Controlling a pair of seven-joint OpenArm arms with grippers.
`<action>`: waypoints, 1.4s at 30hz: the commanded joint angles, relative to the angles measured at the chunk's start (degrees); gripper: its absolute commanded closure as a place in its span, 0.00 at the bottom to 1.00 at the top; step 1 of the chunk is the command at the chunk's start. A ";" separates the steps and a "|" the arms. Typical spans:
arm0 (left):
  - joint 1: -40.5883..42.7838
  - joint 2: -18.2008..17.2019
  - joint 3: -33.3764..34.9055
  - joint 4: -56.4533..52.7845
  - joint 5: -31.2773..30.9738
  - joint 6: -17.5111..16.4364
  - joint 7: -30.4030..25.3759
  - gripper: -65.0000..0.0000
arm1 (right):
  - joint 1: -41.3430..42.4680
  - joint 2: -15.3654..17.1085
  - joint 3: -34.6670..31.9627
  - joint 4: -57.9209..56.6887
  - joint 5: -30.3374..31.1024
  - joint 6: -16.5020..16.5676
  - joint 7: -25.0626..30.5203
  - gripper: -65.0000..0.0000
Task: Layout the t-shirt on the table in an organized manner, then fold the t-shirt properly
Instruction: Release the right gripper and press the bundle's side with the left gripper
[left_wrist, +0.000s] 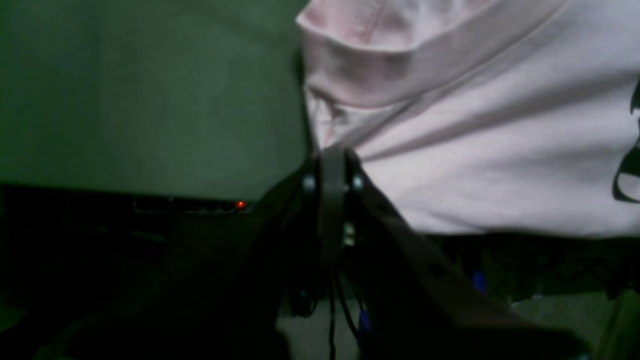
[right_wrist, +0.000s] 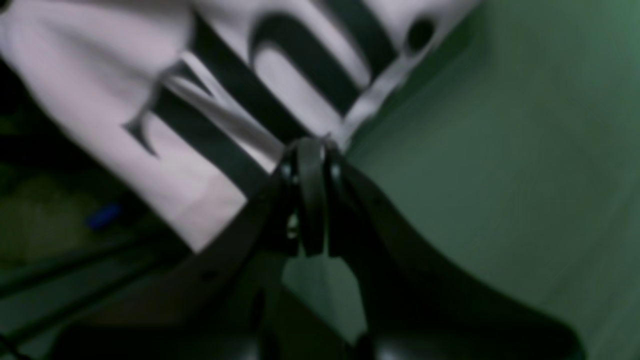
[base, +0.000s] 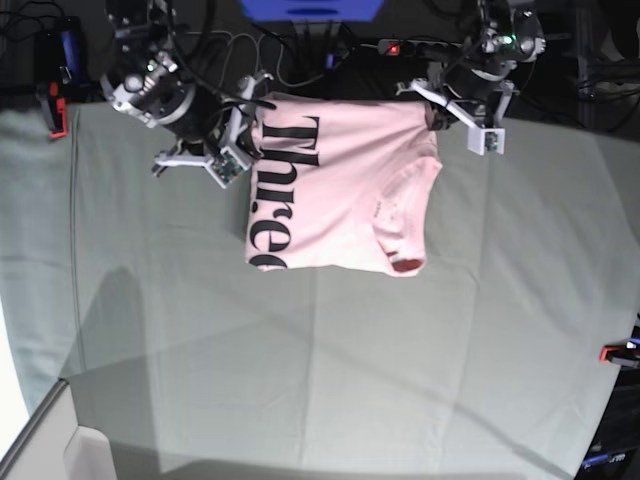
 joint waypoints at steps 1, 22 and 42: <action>-0.48 -0.10 0.04 0.80 -0.39 -0.09 -0.65 1.00 | -0.61 0.01 -0.06 2.20 0.88 0.19 1.26 1.00; 0.57 -0.01 -0.40 9.77 -0.39 -0.09 -0.65 0.33 | -0.96 -0.07 -0.14 3.25 0.96 0.19 1.17 1.00; -19.21 -3.00 0.13 -15.72 -13.84 -0.09 4.01 0.33 | 0.27 0.28 3.55 0.26 0.70 0.19 1.17 1.00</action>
